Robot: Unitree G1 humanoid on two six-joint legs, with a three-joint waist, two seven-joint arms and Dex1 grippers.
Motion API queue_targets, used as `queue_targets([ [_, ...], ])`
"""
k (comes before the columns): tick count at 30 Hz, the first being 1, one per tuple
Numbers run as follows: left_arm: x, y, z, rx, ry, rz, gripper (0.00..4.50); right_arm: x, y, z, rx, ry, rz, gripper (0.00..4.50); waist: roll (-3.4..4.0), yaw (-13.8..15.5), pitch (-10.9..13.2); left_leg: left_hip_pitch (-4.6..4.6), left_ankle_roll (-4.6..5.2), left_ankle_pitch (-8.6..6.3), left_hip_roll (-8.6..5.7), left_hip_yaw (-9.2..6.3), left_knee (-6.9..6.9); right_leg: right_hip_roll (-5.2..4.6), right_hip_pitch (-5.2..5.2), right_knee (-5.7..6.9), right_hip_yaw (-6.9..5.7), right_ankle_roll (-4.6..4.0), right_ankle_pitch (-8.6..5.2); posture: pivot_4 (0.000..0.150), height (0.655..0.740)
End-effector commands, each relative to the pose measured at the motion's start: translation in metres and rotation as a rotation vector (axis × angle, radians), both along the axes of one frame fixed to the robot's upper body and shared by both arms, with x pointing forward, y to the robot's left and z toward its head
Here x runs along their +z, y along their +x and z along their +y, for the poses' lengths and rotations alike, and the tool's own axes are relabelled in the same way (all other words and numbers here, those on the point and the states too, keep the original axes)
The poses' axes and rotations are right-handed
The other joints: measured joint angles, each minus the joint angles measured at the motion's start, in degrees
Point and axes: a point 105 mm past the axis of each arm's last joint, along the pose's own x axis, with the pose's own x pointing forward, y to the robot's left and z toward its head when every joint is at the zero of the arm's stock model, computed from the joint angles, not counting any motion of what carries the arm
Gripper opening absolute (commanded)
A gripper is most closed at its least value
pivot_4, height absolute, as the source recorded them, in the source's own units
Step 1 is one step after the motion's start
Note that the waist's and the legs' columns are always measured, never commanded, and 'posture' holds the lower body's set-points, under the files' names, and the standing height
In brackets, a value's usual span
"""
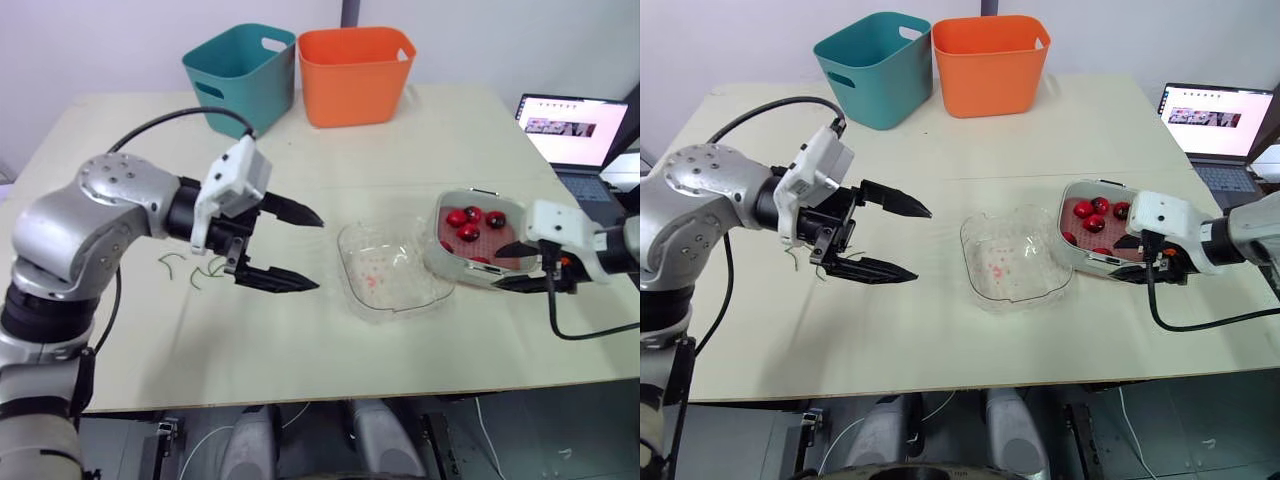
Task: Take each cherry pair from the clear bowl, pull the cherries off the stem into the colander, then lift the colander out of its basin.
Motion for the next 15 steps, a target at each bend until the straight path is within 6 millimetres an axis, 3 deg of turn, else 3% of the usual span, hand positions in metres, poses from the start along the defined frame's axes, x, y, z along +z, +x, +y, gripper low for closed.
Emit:
queue_targets([
  [1, 0.01, -0.004, 0.0, -0.006, -0.015, -0.052, 4.5, 0.004, 0.003, 0.004, 0.019, -0.012, -0.028, 2.82, 0.0, 0.02, 0.0, 0.0, 0.0, 0.0, 0.0, 0.0, 0.0, 0.0, 0.0, 0.0, 0.0, 0.0, 0.0, 0.15, 0.74],
  [6, 0.008, -0.003, -0.001, -0.001, -0.016, -0.056, 4.5, -0.001, 0.006, 0.008, 0.021, -0.007, -0.027, 2.82, 0.0, 0.05, 0.0, 0.0, 0.0, 0.0, -0.01, 0.0, 0.02, 0.0, 0.03, 0.0, 0.0, 0.0, 0.01, 0.15, 0.74],
  [13, 0.009, -0.003, 0.0, 0.002, -0.027, -0.059, 4.5, -0.006, 0.009, 0.007, 0.022, -0.028, -0.027, 0.45, 0.0, 0.05, 0.0, 0.0, 0.0, 0.0, -0.01, 0.0, 0.02, 0.0, 0.02, 0.05, 0.01, -0.02, 0.02, 0.15, 0.74],
  [15, 0.009, -0.002, 0.0, 0.005, -0.029, -0.06, 4.5, -0.007, 0.009, 0.007, 0.023, -0.039, -0.028, 0.4, 0.0, 0.02, 0.0, 0.01, 0.0, 0.0, -0.01, 0.0, 0.02, 0.0, 0.03, 0.06, 0.01, -0.02, 0.02, 0.15, 0.74],
])
